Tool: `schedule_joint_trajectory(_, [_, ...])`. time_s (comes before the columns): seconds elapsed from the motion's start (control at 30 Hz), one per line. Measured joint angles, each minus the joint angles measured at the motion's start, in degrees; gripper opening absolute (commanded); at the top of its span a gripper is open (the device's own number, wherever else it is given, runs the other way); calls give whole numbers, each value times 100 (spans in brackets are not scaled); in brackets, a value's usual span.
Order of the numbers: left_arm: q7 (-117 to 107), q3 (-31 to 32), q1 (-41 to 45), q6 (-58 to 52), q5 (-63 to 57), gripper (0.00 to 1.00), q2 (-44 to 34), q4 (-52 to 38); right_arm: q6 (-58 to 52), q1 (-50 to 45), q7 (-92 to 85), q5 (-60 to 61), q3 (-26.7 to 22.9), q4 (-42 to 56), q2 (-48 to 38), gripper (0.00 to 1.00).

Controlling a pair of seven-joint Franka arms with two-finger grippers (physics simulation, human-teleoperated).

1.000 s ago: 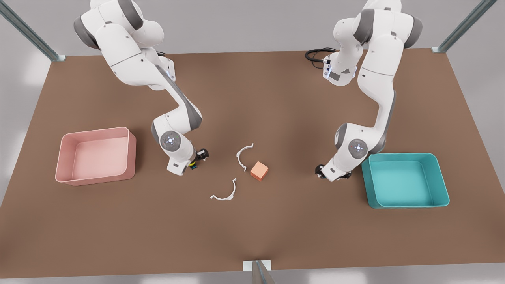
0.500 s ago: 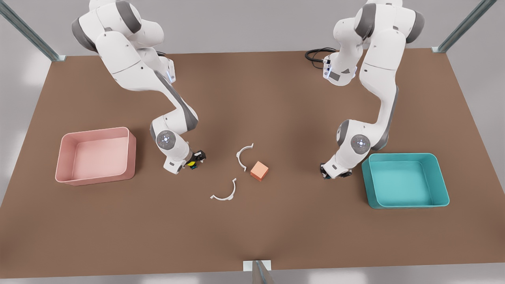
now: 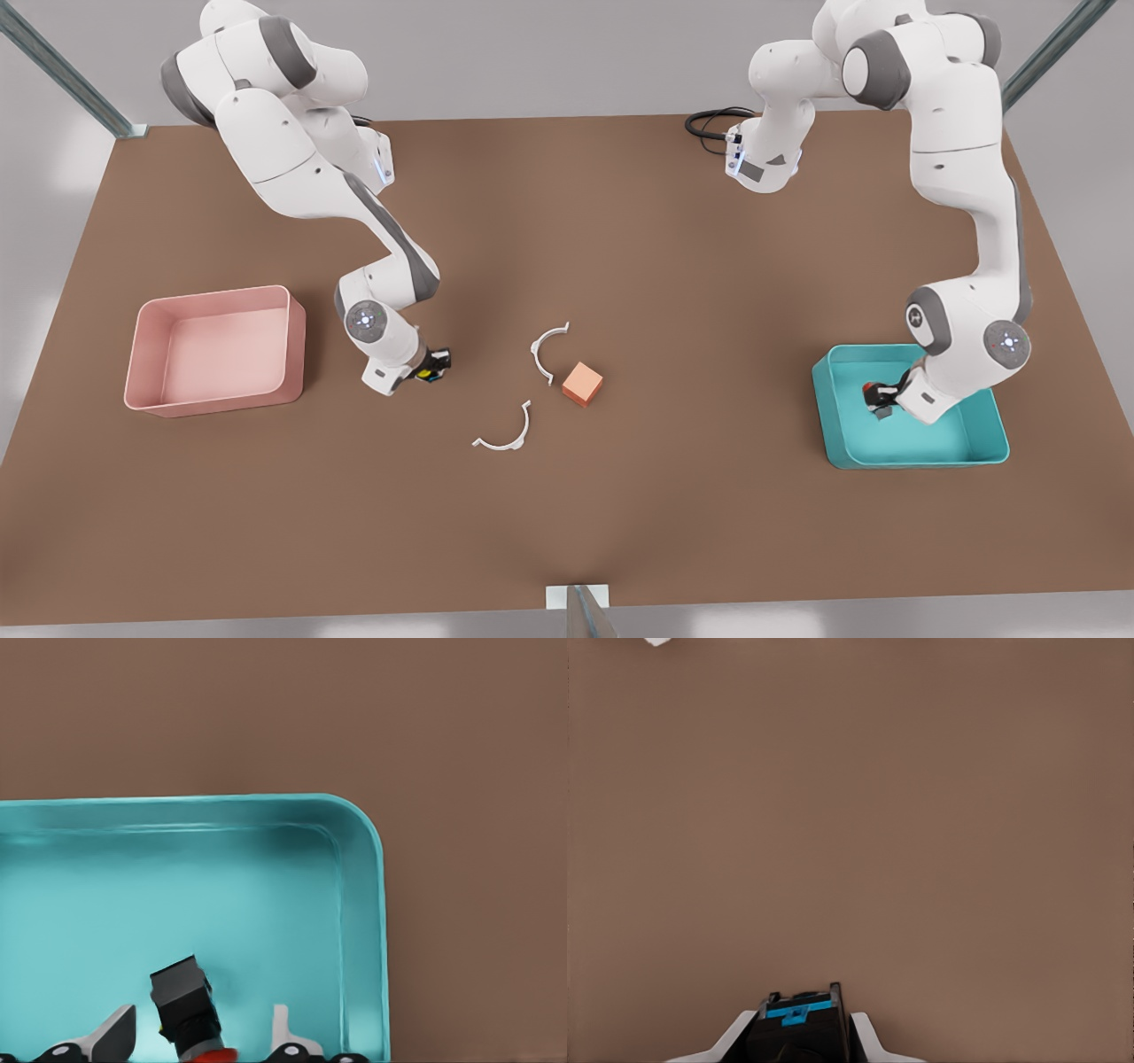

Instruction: Place the red button in the blue storage box with the left arm, and place the yellow button in the pink storage box with the right arm

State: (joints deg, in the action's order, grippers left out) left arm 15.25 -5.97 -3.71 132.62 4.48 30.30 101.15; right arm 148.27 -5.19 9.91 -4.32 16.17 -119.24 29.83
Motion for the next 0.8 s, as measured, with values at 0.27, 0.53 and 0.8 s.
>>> schedule_joint_trajectory(0.27, [-385, 43, 1132, -1788, -80, 100, -1098, -2114, -655, 436, -206, 47, 30, 1101, -134, 39])
schedule_joint_trajectory(0.53, [-964, 105, 1359, -2956, -205, 100, -2000, -1729, -1731, 1811, -859, 51, 58, 591, -1280, 40])
schedule_joint_trajectory(0.8, [-1329, 106, 1370, -3282, -209, 100, -1864, -1745, -1976, 3647, -1849, 52, 188, -339, -1927, 46])
